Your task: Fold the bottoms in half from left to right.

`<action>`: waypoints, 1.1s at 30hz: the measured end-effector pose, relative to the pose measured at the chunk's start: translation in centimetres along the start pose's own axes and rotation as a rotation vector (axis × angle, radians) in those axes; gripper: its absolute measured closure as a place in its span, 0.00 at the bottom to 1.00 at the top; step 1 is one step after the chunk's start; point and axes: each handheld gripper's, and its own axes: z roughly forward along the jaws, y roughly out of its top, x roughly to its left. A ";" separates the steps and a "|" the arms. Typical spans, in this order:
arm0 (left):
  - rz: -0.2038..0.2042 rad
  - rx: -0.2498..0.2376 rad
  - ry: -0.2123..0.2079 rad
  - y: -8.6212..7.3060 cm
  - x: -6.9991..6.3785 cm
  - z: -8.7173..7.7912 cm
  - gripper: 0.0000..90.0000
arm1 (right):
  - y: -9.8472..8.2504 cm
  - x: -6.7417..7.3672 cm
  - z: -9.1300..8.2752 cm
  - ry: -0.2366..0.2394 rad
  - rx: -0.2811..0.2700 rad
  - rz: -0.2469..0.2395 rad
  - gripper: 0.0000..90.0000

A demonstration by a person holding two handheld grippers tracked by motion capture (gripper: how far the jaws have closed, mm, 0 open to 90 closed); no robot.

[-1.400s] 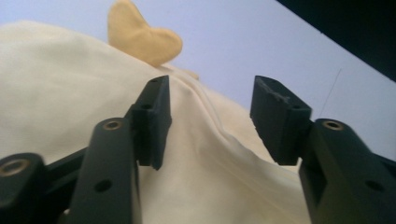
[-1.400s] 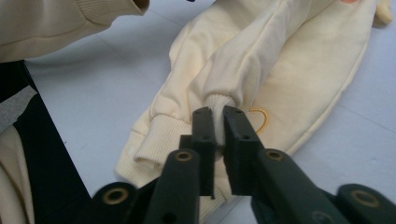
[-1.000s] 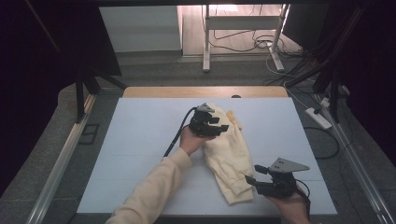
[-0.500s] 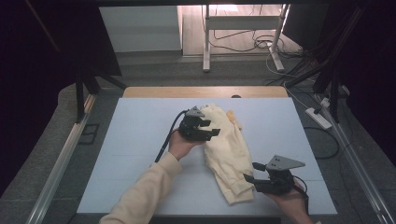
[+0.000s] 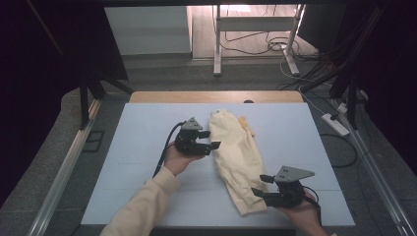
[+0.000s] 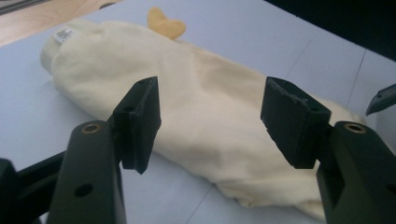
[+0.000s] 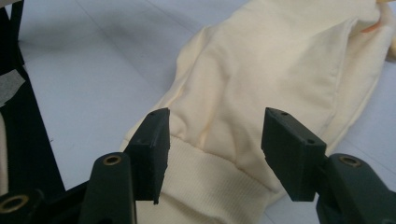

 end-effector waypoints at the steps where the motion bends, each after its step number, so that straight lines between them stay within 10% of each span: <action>1: -0.002 0.001 0.001 -0.2 0.0 -0.2 0.42 | 0.0 0.0 0.0 0.002 0.000 -0.001 0.47; 20: -0.024 -0.006 0.010 -2.2 0.7 -1.8 0.41 | -0.6 1.9 2.9 0.047 0.187 -0.081 0.43; 27: -0.021 0.003 0.014 -2.2 0.7 -1.8 0.41 | -0.6 1.3 2.8 0.077 0.212 -0.039 0.79; 33: -0.018 0.010 0.015 -2.3 0.7 -1.7 0.41 | -0.3 1.6 2.2 0.072 0.200 -0.046 0.91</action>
